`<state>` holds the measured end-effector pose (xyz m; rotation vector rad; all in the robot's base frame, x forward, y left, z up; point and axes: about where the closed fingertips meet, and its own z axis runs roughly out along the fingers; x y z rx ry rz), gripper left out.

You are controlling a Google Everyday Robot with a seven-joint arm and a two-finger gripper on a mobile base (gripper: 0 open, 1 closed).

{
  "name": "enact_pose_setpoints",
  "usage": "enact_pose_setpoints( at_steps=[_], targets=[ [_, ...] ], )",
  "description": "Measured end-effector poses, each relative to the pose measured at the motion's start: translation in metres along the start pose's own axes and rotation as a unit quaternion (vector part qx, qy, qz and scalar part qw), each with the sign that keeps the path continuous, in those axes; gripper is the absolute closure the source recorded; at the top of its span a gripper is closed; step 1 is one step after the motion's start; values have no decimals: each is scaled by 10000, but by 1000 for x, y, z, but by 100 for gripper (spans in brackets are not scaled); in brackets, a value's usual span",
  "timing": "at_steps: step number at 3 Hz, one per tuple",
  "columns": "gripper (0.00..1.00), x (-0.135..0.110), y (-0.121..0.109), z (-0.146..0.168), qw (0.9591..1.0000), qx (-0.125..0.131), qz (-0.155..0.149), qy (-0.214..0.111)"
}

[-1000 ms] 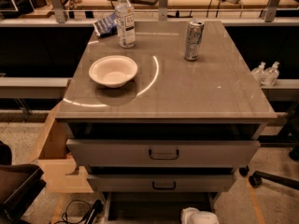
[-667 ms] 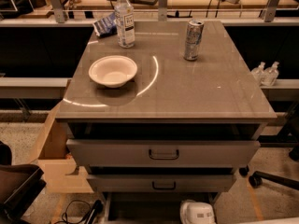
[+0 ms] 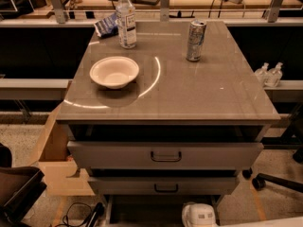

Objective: Open bottom drawer

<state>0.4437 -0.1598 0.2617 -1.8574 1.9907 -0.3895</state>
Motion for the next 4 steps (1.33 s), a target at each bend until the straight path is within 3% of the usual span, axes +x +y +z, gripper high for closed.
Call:
enact_pose_setpoints(
  at_steps=[2, 4],
  targets=[
    [100, 17, 4, 30, 9996, -230, 83, 124],
    [100, 31, 29, 55, 9980, -602, 132, 154]
  ],
)
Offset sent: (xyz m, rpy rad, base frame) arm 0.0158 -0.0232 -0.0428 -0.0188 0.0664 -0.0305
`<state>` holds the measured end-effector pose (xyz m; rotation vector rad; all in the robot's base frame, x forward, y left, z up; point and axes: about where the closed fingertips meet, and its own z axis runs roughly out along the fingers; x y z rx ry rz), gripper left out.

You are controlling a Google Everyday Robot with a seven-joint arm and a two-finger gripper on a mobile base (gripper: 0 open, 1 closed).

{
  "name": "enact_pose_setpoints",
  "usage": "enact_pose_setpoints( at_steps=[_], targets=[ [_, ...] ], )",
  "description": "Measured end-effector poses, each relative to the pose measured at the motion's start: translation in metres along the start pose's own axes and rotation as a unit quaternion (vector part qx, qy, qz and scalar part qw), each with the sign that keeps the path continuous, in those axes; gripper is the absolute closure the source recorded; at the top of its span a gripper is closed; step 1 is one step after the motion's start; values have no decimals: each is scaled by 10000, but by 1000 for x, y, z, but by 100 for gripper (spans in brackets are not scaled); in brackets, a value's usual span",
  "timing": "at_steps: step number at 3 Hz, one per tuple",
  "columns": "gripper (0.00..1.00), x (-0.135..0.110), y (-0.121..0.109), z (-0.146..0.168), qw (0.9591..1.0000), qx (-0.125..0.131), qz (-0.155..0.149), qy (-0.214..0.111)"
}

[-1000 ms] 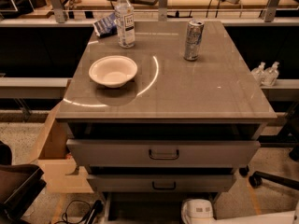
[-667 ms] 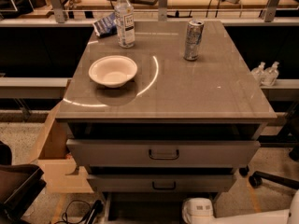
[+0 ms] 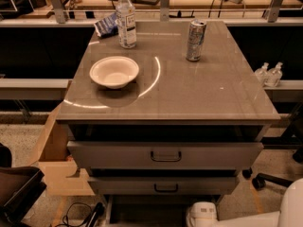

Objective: Open bottom drawer

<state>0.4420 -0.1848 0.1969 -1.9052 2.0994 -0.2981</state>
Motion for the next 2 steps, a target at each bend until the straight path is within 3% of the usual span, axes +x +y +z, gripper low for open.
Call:
enact_pose_setpoints(
  at_steps=[2],
  targets=[
    [100, 10, 45, 18, 9979, -643, 36, 53]
  ],
)
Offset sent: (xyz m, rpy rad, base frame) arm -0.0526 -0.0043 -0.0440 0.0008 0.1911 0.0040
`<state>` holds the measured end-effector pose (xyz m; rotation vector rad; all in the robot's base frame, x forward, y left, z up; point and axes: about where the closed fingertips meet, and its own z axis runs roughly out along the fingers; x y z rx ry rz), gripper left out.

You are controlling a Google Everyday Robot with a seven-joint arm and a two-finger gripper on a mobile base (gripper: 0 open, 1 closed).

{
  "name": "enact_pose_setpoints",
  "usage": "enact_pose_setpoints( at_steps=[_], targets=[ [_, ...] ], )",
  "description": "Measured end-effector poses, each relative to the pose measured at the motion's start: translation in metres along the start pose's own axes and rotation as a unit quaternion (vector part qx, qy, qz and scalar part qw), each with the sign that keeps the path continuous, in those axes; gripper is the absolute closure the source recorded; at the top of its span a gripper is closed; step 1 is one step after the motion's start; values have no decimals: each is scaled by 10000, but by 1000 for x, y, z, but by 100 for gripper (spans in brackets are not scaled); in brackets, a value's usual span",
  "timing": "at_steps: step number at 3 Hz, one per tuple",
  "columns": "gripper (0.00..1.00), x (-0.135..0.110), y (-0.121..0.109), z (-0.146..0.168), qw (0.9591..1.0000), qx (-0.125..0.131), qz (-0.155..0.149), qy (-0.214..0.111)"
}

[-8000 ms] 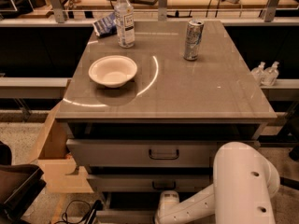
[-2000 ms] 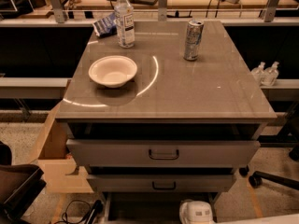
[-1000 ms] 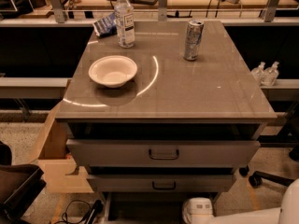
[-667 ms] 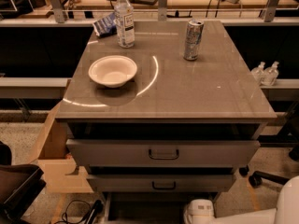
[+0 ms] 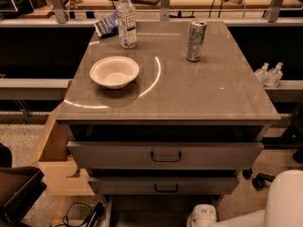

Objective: Open bottom drawer

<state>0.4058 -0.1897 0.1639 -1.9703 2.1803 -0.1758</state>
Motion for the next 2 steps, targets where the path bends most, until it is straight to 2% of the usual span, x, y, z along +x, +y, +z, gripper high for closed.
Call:
enact_pose_setpoints(
  at_steps=[2],
  targets=[
    [100, -10, 11, 28, 9983, -543, -159, -152]
  ],
)
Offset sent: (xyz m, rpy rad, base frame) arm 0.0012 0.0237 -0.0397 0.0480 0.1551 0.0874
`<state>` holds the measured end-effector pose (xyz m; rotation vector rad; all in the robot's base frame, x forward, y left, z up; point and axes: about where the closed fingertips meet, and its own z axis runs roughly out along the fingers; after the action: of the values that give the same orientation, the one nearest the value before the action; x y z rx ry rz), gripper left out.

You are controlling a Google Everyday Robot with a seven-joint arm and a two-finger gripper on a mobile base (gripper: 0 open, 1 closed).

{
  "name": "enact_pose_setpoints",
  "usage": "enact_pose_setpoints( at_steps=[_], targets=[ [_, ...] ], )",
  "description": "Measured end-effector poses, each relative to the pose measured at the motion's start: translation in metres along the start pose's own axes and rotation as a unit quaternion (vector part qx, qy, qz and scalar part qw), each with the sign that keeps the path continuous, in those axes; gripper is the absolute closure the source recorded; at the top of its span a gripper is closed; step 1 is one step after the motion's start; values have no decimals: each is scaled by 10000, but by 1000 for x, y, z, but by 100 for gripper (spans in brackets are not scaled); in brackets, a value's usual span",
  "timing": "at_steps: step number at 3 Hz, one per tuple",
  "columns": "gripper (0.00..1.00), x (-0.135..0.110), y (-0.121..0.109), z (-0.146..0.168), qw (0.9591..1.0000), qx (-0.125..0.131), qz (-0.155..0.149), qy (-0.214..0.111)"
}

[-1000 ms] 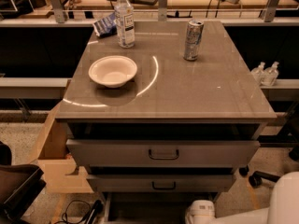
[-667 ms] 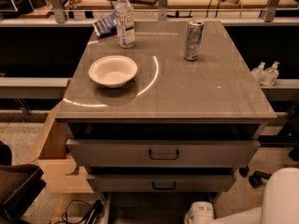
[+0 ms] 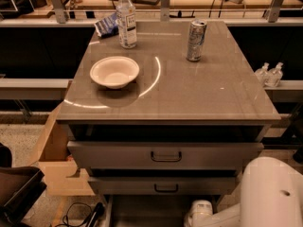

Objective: Open bottom drawer

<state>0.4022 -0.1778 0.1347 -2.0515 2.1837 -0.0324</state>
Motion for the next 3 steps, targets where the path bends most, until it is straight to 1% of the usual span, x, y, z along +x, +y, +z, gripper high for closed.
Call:
enact_pose_setpoints(
  at_steps=[1, 2, 3],
  targets=[
    [100, -5, 3, 3, 9998, -179, -67, 38],
    [100, -4, 13, -3, 9991, -364, -71, 194],
    [100, 3, 32, -24, 9982, -449, 28, 388]
  ],
)
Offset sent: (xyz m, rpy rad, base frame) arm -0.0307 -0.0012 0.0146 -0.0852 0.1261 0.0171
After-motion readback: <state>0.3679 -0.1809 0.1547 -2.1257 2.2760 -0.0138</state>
